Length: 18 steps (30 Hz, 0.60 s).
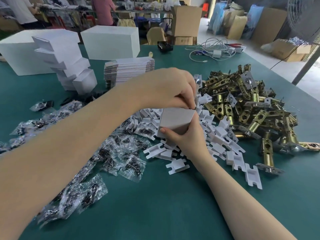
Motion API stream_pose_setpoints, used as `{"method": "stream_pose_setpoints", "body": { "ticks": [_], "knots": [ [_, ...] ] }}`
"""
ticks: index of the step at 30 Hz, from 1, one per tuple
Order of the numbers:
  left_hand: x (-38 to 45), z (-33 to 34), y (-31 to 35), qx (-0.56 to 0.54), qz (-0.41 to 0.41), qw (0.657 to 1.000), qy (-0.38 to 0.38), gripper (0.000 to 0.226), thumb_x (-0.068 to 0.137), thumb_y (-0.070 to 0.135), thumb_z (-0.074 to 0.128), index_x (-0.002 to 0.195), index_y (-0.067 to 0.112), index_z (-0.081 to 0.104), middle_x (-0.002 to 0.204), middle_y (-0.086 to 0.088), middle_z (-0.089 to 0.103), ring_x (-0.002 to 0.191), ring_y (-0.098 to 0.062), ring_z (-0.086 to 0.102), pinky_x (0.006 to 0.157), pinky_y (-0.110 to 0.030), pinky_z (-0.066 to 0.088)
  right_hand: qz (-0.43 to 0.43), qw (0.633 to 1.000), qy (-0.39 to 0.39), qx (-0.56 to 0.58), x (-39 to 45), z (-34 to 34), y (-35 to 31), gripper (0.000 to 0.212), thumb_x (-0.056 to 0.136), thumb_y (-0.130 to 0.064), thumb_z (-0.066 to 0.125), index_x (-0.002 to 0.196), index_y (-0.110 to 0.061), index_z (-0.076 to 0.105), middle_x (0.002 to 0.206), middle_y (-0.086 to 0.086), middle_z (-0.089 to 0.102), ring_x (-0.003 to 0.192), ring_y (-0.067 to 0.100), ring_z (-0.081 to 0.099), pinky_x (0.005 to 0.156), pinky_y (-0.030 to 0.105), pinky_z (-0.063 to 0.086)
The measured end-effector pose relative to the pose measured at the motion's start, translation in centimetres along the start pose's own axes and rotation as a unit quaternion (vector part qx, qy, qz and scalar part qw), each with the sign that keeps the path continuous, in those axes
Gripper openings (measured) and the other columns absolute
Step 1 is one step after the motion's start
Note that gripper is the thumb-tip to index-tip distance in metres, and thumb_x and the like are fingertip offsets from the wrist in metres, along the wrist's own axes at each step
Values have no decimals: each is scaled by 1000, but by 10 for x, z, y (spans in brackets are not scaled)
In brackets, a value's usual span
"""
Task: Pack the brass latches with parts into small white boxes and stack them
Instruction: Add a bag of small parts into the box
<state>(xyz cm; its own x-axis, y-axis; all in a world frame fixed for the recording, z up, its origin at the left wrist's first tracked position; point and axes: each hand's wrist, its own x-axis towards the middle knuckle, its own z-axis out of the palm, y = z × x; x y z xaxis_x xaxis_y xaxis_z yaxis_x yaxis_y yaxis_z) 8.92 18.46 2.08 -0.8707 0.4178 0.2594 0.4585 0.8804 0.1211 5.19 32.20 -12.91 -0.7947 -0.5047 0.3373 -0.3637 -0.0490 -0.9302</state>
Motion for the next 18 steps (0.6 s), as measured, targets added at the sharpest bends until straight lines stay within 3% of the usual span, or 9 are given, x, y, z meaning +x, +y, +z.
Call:
{"method": "stream_pose_setpoints", "body": {
  "ticks": [4, 8, 11, 14, 18],
  "knots": [
    [1, 2, 2, -15, -12, 1000, -15, 18, 92, 12, 67, 100, 23, 79, 107, 8, 72, 99, 3, 56, 82, -2, 37, 8, 1000, -6, -9, 0, 0, -2, 62, 68, -37, 88, 93, -65, 40, 103, -20, 57, 92, -9, 57, 59, 15, 52],
    [4, -1, 3, -21, -60, 998, -20, 23, 90, 13, 68, 108, 24, 73, 92, 17, 64, 79, 20, 54, 71, 0, 37, 21, 1000, -9, -1, 1, 1, -3, 59, 68, -37, 87, 92, -63, 40, 106, -12, 59, 89, -4, 61, 57, 22, 56],
    [5, -2, 3, 13, -66, 997, -22, 23, 92, 16, 67, 112, 25, 74, 102, 12, 70, 80, 8, 55, 73, -6, 39, 24, 1000, -12, -3, 1, 1, -3, 58, 68, -40, 86, 99, -59, 41, 108, -12, 60, 94, 6, 64, 61, 29, 59],
    [6, -2, 3, 26, -54, 998, -22, 23, 95, 17, 65, 114, 25, 75, 116, 8, 71, 97, -1, 56, 86, -17, 41, 24, 1000, -11, -4, 0, 0, -4, 60, 68, -42, 86, 98, -64, 40, 104, -24, 58, 95, -4, 60, 60, 19, 56],
    [10, 0, 7, 28, -39, 998, -30, 24, 95, 16, 64, 115, 23, 75, 116, 3, 70, 104, -1, 52, 85, -13, 33, 30, 999, -9, -15, 0, 0, -4, 61, 66, -47, 85, 97, -66, 37, 102, -31, 56, 96, -13, 54, 62, 8, 47]
  ]
}}
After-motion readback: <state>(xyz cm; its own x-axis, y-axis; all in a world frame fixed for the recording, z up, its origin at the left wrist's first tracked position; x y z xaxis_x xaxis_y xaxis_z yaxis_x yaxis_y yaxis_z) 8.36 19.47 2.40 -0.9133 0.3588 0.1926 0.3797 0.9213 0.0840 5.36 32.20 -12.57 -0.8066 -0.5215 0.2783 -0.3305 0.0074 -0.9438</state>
